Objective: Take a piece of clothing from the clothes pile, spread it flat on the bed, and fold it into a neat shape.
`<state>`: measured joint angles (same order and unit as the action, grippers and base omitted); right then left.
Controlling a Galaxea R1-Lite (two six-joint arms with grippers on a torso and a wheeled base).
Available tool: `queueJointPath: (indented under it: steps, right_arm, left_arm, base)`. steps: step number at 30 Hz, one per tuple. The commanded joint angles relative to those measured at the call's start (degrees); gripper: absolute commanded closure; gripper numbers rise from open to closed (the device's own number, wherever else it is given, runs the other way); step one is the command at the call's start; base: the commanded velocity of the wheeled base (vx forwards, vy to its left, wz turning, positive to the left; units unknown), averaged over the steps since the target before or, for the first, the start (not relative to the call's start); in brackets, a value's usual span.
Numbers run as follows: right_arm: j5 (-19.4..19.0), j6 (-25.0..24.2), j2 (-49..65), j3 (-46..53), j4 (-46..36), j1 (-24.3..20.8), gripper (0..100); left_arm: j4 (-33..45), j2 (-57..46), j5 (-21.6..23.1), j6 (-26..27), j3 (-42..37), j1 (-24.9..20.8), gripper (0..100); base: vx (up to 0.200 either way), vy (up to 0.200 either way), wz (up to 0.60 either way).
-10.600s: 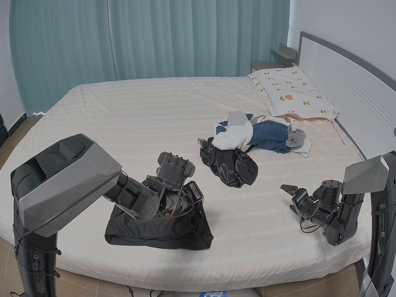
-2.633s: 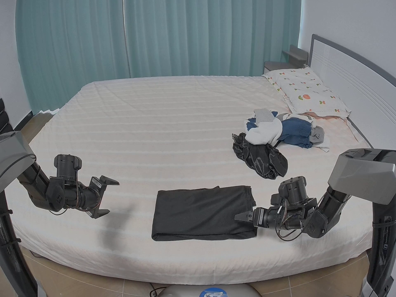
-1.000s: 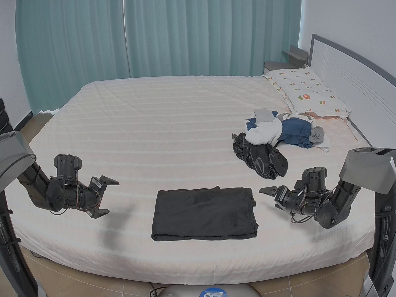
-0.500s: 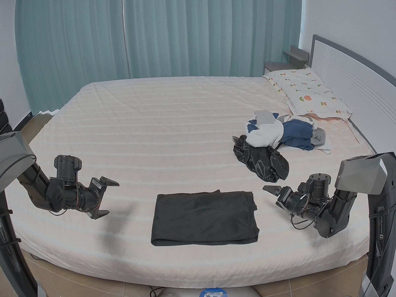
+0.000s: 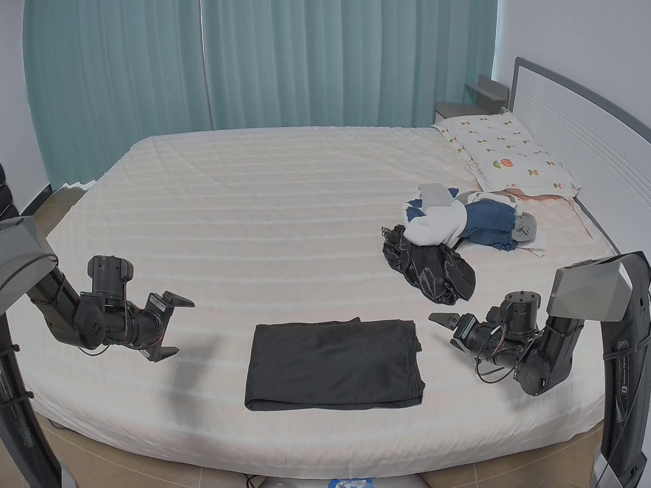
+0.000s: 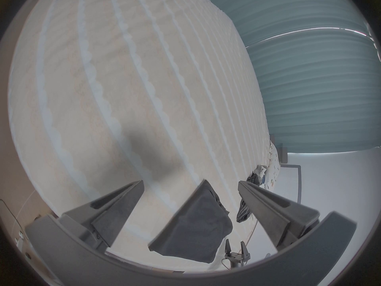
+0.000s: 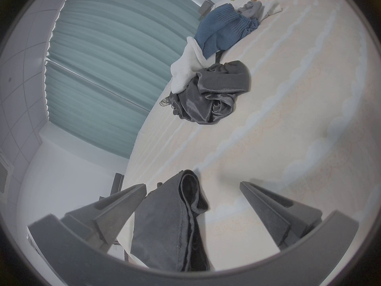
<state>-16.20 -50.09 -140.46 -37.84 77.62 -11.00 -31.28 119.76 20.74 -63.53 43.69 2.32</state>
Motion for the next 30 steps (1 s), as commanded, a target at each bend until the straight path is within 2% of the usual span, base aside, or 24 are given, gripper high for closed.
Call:
queueJointPath:
  steps: [1,11,13,17,21,26,30]
  right_arm:
    - [-0.1,0.0,-0.1,0.1,0.1,0.1,0]
    - [0.0,0.0,-0.1,0.1,0.1,0.0,0]
    - [0.0,0.0,-0.1,0.1,0.1,0.0,0]
    - [0.0,0.1,-0.2,0.1,0.2,0.0,0]
    - [0.0,0.1,-0.3,0.5,1.0,0.0,0]
    - [-0.1,0.2,-1.5,1.4,4.6,0.0,0]
    - [-0.1,0.2,-2.0,1.9,5.8,0.0,0]
  left_arm:
    - [0.0,-0.2,0.0,0.0,-0.5,-0.5,0]
    - [-0.3,-0.8,0.1,1.2,-1.4,-2.1,0]
    - [-0.3,-0.7,0.3,2.6,-1.4,-2.2,0]
    - [-0.3,0.1,-0.1,9.9,-2.5,-4.0,0]
    - [-1.1,0.7,0.6,19.4,-4.8,-5.3,0]
    - [-6.5,4.5,-0.2,29.9,-6.9,-7.2,0]
    - [-10.4,6.5,-1.4,33.7,-7.4,-7.2,0]
  base:
    - [0.0,-0.2,0.0]
    - [0.0,-0.2,0.0]
    - [0.0,0.0,0.0]
    - [0.0,0.0,0.0]
    - [0.0,0.0,0.0]
    - [0.0,0.0,0.0]
    - [0.0,0.0,0.0]
